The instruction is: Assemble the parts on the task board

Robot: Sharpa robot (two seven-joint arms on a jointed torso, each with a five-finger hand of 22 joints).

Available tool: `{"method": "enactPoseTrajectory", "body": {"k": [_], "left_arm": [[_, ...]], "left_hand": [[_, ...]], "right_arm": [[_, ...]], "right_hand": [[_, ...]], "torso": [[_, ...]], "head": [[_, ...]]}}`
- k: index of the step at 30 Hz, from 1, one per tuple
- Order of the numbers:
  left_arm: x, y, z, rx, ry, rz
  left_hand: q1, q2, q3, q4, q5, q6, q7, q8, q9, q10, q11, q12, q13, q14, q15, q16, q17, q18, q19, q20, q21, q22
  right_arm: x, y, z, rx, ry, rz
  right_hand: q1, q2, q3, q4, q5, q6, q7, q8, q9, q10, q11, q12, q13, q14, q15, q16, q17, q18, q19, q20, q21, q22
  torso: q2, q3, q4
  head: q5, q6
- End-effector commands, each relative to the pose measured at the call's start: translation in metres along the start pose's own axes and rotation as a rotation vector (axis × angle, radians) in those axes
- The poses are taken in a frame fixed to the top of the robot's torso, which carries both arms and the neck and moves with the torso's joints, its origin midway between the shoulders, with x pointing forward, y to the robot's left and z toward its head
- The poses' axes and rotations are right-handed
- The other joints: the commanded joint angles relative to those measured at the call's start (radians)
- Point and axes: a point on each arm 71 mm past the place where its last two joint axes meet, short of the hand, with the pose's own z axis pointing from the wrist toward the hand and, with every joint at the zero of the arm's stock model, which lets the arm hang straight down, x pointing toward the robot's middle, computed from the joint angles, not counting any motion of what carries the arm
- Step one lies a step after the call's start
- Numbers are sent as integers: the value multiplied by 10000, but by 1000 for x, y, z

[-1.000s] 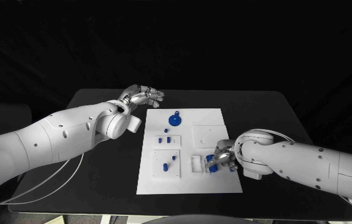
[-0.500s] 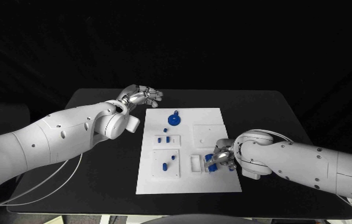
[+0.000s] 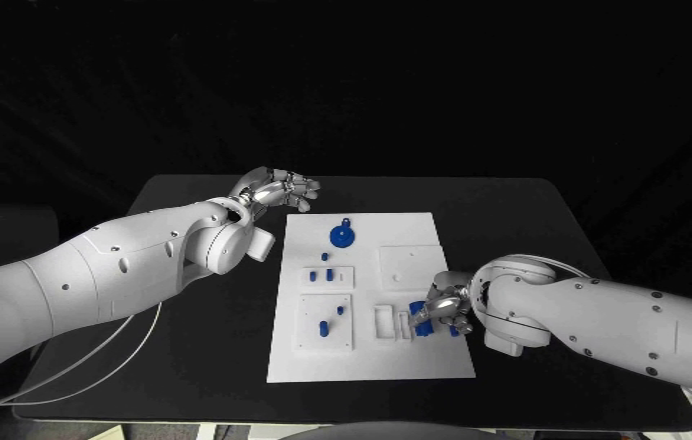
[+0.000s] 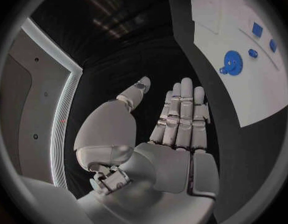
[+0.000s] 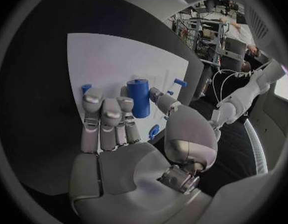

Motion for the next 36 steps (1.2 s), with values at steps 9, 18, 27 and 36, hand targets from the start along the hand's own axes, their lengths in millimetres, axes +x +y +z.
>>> {"method": "enactPoseTrajectory", "body": {"k": [9,18,27,36], "left_arm": [[3,-1,1,-28,118,-92],[5,-1,2,-7,186,-108],[5,-2,2,63,126,-95],[4,-2,1,111,67,-83]], "left_hand": [[-94,21,-25,33,-24,-58,-22,28,1,-65,18,0,-13,39,24,-43,17,29,44,29,-48,11],[-90,71,2,59,-21,-71,-22,27,0,-80,23,-5,-18,36,24,-58,33,33,48,29,-59,23],[-92,76,5,64,-21,-76,-20,26,-1,-83,24,-5,-19,37,25,-62,39,34,48,30,-62,28],[-96,86,8,73,-21,-78,-19,28,0,-79,23,-1,-19,41,24,-64,48,35,51,31,-66,33]], "right_arm": [[9,17,3,-163,1198,621],[11,34,9,-479,1208,64],[11,39,18,-493,940,-436],[11,39,23,-465,833,-713]], "right_hand": [[-473,-31,22,55,25,202,58,-20,-75,110,-19,-78,59,15,-76,-92,30,450,-4,80,76,148],[-676,-44,-35,77,25,221,57,-53,-107,118,-21,-103,90,19,-78,-92,50,450,-11,75,93,151],[-792,-154,-69,43,24,243,54,-75,-131,127,-24,-119,122,19,-81,-98,65,450,-21,65,105,150],[-860,-278,-56,39,25,248,53,-99,-152,126,-25,-141,147,17,-82,-112,72,450,-28,53,104,143]], "torso": [[7,-10,11],[19,9,13],[25,-17,17],[12,-28,16]], "head": [[56,-13],[159,40],[175,6],[204,-43]]}}
